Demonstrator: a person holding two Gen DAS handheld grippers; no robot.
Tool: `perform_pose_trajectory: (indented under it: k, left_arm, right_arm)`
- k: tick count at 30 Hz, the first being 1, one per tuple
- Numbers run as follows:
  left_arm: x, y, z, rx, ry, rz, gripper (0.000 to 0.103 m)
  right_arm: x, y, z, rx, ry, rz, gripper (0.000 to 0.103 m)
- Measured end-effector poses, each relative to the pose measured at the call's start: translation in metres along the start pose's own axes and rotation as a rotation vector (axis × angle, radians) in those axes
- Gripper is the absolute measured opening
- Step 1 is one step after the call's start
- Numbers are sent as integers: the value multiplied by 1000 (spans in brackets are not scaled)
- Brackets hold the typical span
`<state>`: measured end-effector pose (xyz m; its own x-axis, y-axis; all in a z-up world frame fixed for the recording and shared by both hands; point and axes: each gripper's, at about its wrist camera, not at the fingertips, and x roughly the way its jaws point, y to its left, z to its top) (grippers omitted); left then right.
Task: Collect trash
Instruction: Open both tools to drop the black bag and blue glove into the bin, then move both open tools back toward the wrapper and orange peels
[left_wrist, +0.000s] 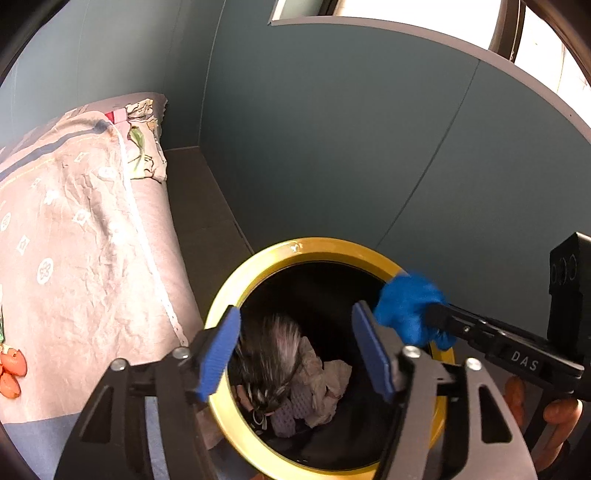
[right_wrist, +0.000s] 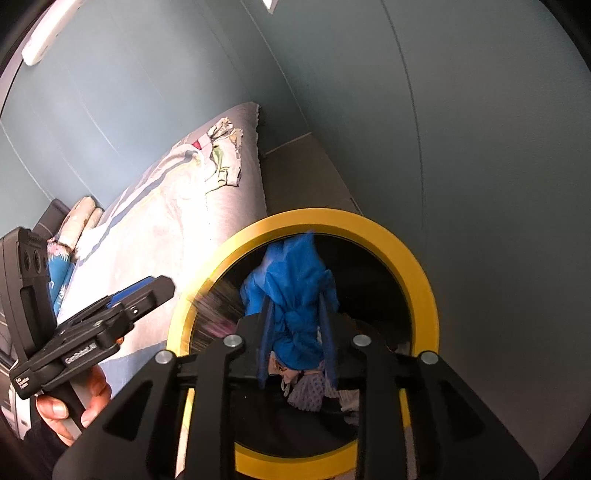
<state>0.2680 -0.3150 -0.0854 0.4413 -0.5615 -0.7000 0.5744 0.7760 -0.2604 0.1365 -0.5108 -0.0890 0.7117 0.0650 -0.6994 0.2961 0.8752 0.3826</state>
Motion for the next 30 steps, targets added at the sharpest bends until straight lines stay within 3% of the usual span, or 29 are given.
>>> perform_pose_trajectory:
  k: [4, 12, 30]
  left_arm:
    - [-6, 9, 0, -20, -12, 10, 70]
    - [-24, 29, 1, -46, -47, 47, 79]
    - [-103, 97, -6, -127, -160, 158, 89]
  right_arm:
    - [-2, -1, 0, 15, -13, 1, 34]
    - [-8, 11, 0, 11, -45, 18, 62]
    - [-14, 88, 2, -126, -62, 107, 67]
